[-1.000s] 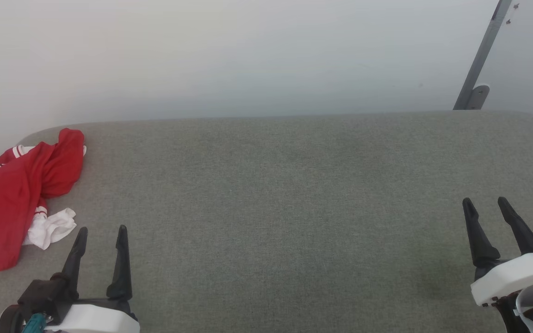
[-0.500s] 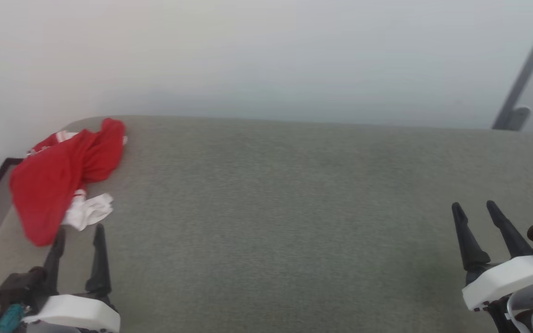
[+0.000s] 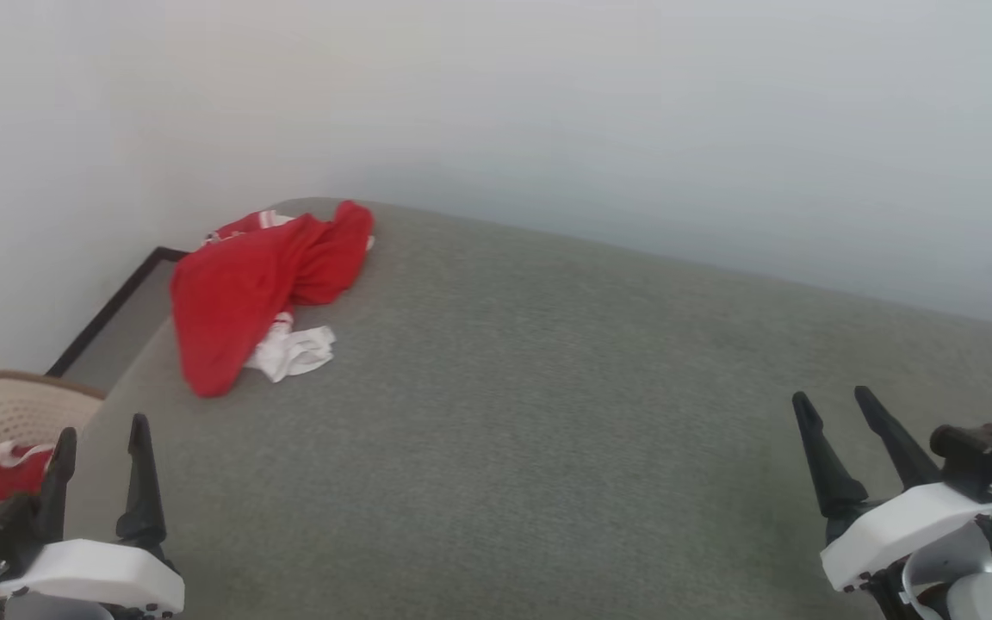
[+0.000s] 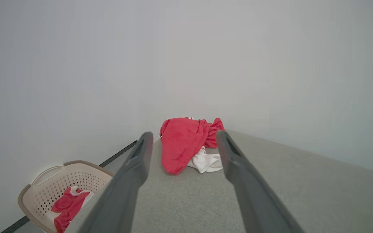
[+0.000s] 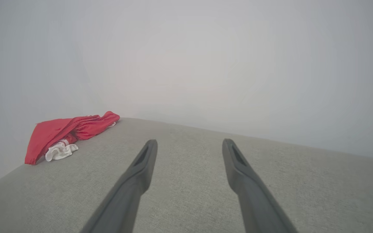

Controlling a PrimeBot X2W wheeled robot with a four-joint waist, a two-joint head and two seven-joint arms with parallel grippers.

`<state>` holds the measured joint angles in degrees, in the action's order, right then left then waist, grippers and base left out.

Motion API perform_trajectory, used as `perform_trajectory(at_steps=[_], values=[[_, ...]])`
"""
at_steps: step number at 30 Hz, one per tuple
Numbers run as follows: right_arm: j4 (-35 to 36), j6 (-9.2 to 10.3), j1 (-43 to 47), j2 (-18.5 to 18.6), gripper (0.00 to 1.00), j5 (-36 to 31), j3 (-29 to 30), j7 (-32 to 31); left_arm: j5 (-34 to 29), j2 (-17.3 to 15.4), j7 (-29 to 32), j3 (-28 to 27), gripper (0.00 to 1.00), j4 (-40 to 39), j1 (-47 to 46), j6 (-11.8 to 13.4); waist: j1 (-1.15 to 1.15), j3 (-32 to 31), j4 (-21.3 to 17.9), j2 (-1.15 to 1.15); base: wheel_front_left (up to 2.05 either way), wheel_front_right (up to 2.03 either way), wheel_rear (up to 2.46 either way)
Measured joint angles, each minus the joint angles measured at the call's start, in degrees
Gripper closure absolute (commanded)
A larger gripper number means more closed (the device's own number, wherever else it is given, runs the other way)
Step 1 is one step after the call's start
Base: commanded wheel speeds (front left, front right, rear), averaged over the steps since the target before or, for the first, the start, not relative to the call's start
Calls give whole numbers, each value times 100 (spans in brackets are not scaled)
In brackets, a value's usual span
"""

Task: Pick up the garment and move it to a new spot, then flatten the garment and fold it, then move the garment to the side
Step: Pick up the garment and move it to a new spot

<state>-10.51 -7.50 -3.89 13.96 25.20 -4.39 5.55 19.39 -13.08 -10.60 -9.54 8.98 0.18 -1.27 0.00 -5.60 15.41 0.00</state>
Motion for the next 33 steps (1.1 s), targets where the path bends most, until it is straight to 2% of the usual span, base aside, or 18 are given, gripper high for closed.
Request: perform_trajectory(at_steps=[8,18,33], values=[[-93,1,-16,-22,0,12,-81,44,41,-43,102,21,0,-123,104,37,0,-72,378,0,0,0,0],[-75,0,-23,-3,0,12,-68,31,33,-74,277,134,0,-104,-2,80,0,53,461,0,0,0,0],[381,1,-466,426,0,22,58,-264,218,-288,514,350,0,951,-1812,-100,0,958,124,0,0,0,0]])
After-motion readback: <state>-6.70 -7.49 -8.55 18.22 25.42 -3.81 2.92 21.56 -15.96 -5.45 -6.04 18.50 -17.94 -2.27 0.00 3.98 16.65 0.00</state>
